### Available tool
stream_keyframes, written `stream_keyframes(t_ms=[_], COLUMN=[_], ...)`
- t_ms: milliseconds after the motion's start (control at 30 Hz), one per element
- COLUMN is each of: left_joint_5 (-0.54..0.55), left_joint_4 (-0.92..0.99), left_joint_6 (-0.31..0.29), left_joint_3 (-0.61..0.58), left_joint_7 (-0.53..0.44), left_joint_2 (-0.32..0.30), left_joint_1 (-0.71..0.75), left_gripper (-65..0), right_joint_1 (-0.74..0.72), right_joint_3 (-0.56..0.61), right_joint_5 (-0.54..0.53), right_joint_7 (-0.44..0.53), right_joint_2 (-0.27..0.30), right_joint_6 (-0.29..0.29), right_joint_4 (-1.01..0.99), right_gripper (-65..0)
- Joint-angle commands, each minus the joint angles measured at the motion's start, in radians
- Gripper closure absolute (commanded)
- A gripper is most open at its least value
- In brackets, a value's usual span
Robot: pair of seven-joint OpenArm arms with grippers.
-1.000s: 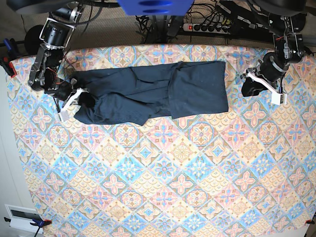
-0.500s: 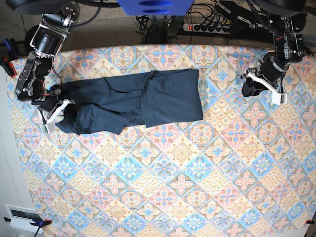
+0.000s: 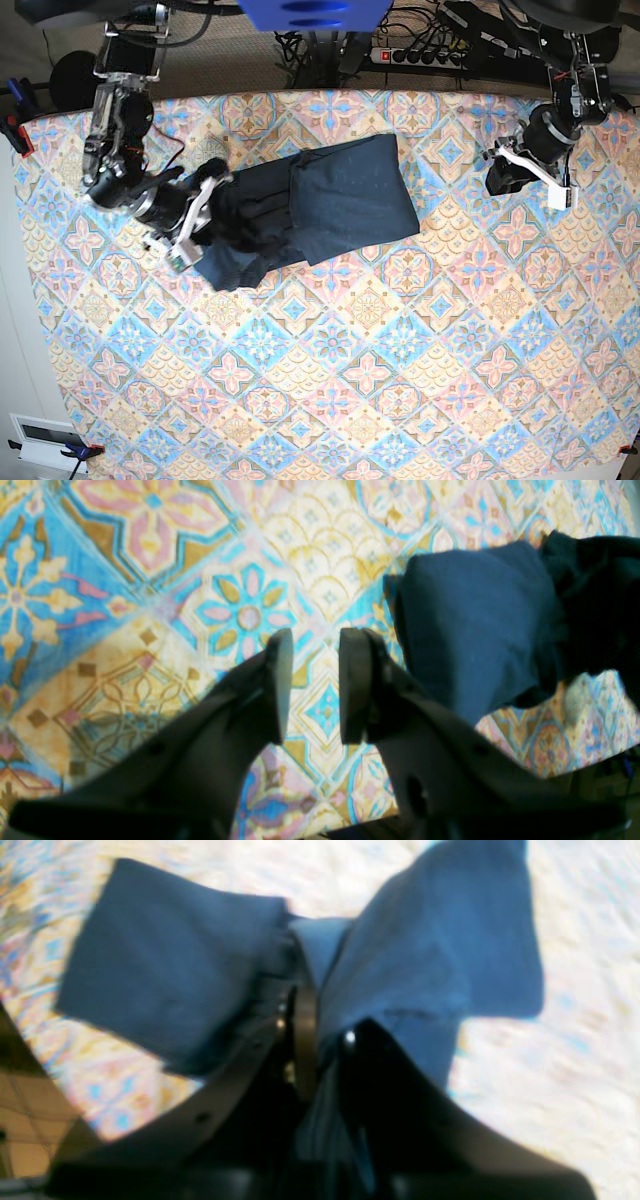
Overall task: Layout the t-shirt on the table in an organized manner, then fold the t-shirt properly
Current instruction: 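Fold the strip end with the right gripper over toward the middle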
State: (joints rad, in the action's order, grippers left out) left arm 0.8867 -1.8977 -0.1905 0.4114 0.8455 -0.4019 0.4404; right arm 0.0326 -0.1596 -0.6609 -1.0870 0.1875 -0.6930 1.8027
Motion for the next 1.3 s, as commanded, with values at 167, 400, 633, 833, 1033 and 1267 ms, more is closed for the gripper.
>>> stream_keyframes(t_ms=[167,400,633,833,1033,1267], left_joint_5=[0.010,0.009,0.009,0.010,0.010,0.010], left_joint_4=[-0.013,-0.013,-0.013,-0.013,-0.013,-0.013], left_joint_6=[-0.005,-0.005,-0.005,-0.005,-0.005,-0.005], left_joint_3=[0.007,0.007,0.007,0.007,0.007,0.007], left_joint_7=[-0.016,-0.015,-0.015,-0.015,-0.015,-0.015], left_joint_2=[0.004,0.005,0.005,0.005,0.005,0.005], left_joint_1=[0.001,0.007,0.007,0.007,0.007,0.007], left_gripper=[-15.9,-15.9,-15.9,-15.9,-15.9,-15.9], right_joint_1=[-0.012,-0.020,-0.020,-0.021,-0.115,-0.136], right_joint_3=[0.099,0.186,0.237,0.292,0.360,0.366], right_joint_5=[-0.023,-0.020,-0.018,-0.017,-0.017,-0.017], right_joint_7=[0.021,0.026,0.028,0.046,0.155,0.166], right_joint_2=[-0.055,-0.118,-0.191,-0.202,-0.202,-0.204], right_joint_6=[-0.005,-0.005,-0.005,-0.005,-0.005,-0.005], right_joint_4=[0.096,0.085,-0.004,-0.102,-0.149,-0.249], right_gripper=[0.0,0.0,0.0,0.0,0.0,0.0])
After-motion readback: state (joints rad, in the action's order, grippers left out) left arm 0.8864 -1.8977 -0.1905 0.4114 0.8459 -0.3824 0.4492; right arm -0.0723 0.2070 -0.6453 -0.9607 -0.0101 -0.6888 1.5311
